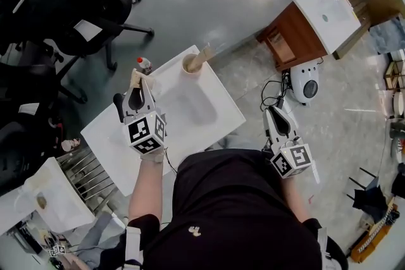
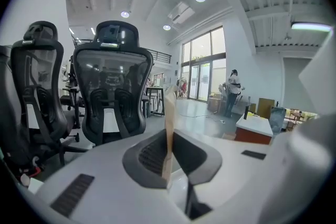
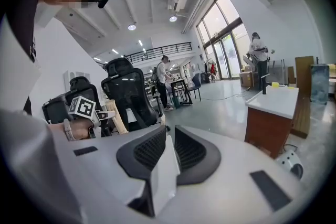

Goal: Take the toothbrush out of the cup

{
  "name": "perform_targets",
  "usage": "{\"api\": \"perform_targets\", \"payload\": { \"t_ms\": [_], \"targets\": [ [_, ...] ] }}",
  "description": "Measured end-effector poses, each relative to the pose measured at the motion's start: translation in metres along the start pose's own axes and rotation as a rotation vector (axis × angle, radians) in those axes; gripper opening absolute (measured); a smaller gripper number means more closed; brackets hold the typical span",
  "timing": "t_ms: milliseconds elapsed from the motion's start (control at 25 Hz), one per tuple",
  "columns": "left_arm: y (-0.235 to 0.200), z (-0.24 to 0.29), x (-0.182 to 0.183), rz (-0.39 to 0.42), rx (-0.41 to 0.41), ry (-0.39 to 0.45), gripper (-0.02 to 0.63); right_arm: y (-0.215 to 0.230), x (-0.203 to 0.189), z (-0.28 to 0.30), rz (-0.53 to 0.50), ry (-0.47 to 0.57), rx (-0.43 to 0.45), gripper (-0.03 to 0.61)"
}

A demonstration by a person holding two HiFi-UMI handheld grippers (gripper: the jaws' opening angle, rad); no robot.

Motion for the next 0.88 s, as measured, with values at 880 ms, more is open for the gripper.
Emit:
{"api": "perform_targets", "payload": {
  "t_ms": [880],
  "targets": [
    [0.004, -0.113, 0.033, -0.059, 0.142, 0.068, 0.038, -0.039, 0.008, 0.072, -0.008, -0.035, 0.357, 0.067]
  ]
}}
Point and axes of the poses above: the fingertips, and each gripper's own axes: z forward along the fingers, y to its right, x out of its top, the point moved 7 cm from there along -z, backward along the fingers, and after that the axes turned 6 degrees about z, right-handed, at the moved point
